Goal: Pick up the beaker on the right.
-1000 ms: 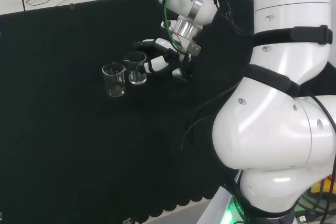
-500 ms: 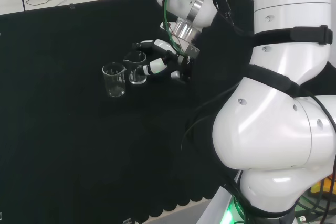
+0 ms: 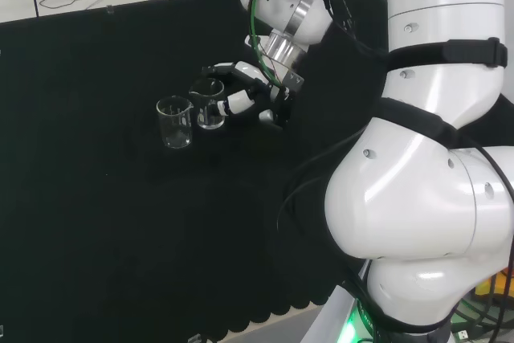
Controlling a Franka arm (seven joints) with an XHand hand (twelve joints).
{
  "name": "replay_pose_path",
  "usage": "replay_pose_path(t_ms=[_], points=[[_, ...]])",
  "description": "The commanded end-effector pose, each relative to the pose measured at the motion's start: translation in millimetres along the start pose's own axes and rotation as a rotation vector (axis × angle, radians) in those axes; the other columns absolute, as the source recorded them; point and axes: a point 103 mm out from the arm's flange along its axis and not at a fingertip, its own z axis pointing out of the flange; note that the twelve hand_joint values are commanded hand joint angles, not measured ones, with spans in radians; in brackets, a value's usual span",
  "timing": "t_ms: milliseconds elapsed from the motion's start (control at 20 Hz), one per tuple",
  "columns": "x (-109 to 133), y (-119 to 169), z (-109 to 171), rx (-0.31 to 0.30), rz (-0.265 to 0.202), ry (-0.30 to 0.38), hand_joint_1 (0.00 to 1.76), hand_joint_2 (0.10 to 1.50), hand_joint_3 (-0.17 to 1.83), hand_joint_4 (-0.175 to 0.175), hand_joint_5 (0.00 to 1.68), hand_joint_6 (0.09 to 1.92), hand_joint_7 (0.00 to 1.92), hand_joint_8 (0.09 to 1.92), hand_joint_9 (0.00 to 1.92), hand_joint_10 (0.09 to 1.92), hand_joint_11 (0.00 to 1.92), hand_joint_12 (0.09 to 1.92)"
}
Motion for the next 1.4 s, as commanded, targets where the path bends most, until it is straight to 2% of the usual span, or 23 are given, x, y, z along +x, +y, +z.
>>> replay_pose_path(t_ms=[50,600,950,1400], points=[[2,3,3,-0.009,-0.012,0.019,0.96,0.54,0.62,-0.037,0.48,0.09,0.29,0.65,0.44,0.63,0.05,1.36],[1,3,10,0.001,-0.020,0.043,0.96,0.53,0.63,-0.037,0.50,0.09,0.30,0.65,0.45,0.62,0.06,1.36],[2,6,11,-0.021,-0.020,0.066,0.96,0.53,0.64,-0.040,0.54,0.09,0.32,0.65,0.47,0.62,0.10,1.36],[6,10,13,-0.020,-0.030,0.057,0.96,0.53,0.65,-0.042,0.55,0.09,0.34,0.65,0.50,0.61,0.13,1.35]])
